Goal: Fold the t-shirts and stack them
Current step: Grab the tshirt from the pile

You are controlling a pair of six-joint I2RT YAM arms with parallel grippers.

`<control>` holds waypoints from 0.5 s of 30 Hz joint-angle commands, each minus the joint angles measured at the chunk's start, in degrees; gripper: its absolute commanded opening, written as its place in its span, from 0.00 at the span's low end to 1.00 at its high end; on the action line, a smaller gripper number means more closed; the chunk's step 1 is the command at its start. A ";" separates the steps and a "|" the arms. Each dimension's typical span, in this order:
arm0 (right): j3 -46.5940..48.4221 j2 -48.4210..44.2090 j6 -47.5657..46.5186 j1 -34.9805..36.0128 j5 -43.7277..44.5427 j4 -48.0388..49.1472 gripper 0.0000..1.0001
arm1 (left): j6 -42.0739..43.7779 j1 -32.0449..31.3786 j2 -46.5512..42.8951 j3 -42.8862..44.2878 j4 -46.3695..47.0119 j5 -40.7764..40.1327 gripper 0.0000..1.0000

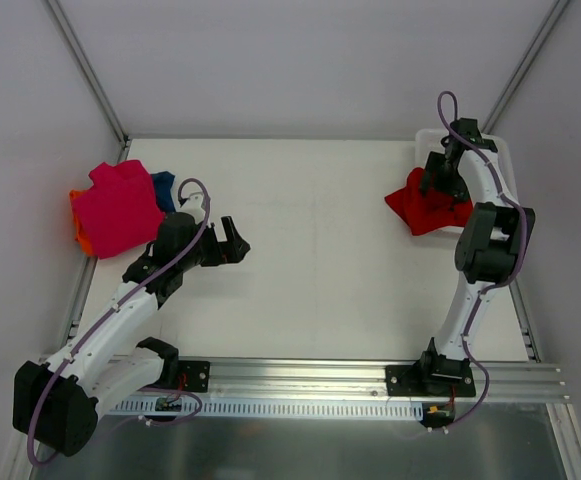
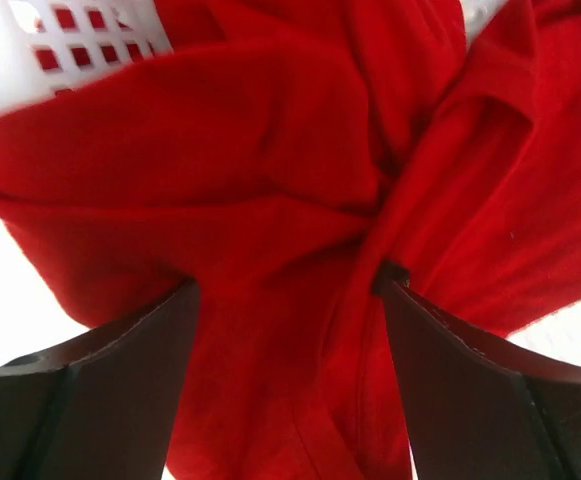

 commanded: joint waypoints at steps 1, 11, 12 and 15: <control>-0.45 -3.43 1.61 0.29 1.89 -1.46 0.78 | 1.26 -0.41 0.18 0.05 1.79 1.58 0.99; -3.81 0.43 1.70 -0.68 -0.03 -1.46 0.80 | 1.17 -0.41 -1.05 -0.83 2.05 2.28 0.99; -3.72 0.87 1.78 -0.85 -0.48 -1.37 0.80 | 1.17 -0.41 -1.31 -0.83 2.14 2.28 0.99; -3.10 2.37 1.78 -1.21 -2.41 -1.37 0.80 | 1.17 -0.50 -1.49 -1.00 2.05 2.11 0.99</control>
